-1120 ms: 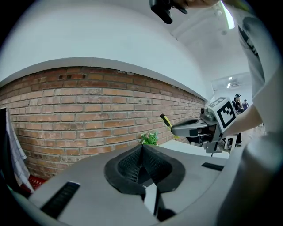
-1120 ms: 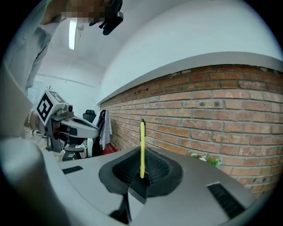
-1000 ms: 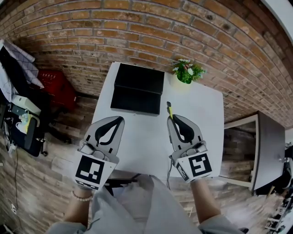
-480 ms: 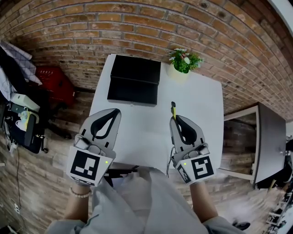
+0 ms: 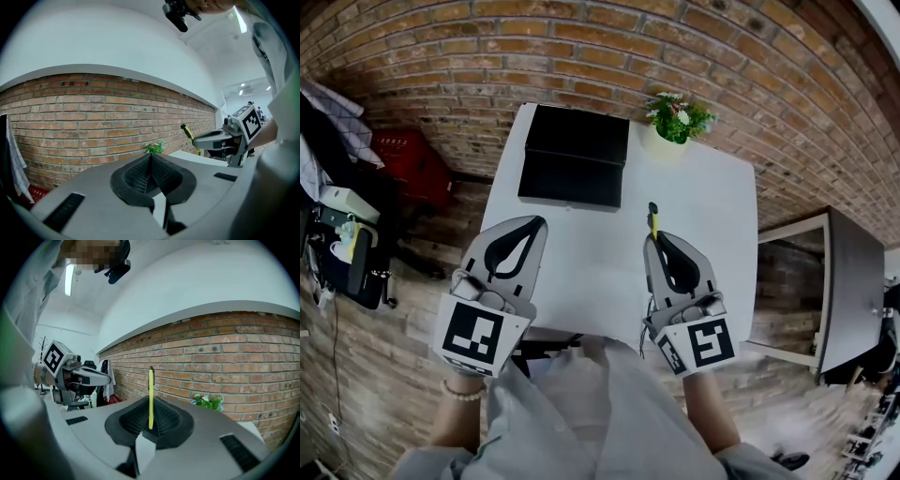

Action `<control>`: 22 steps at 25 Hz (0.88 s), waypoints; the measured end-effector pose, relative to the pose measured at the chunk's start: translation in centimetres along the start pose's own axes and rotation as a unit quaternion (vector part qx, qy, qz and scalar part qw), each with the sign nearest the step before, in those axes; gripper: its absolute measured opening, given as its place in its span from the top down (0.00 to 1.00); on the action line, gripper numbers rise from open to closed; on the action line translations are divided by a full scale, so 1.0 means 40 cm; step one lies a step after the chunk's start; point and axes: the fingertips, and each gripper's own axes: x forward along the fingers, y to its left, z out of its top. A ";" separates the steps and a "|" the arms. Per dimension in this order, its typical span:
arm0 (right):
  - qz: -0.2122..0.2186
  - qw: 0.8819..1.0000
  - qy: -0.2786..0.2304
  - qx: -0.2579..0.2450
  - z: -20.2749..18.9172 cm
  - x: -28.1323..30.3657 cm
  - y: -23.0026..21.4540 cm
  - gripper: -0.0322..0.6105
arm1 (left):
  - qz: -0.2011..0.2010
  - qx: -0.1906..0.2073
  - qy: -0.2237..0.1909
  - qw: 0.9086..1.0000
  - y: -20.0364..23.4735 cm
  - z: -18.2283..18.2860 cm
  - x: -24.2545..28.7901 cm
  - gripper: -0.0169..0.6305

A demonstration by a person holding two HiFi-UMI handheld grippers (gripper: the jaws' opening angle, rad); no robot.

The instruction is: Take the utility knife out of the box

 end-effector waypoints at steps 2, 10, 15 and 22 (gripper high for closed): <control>0.000 1.000 0.001 -0.001 -0.001 0.001 0.002 0.87 | 0.000 0.000 0.000 1.000 0.000 -0.002 0.001 0.95; 0.002 1.000 0.003 -0.008 -0.007 0.004 0.011 0.87 | 0.001 -0.001 0.003 1.000 0.005 -0.011 0.001 0.95; 0.005 1.000 0.007 -0.007 -0.009 0.006 0.013 0.87 | 0.001 0.000 0.005 1.000 0.005 -0.011 0.004 0.95; 0.003 1.000 0.009 -0.006 -0.015 0.007 0.012 0.87 | 0.000 0.002 0.006 1.000 0.005 -0.014 0.006 0.95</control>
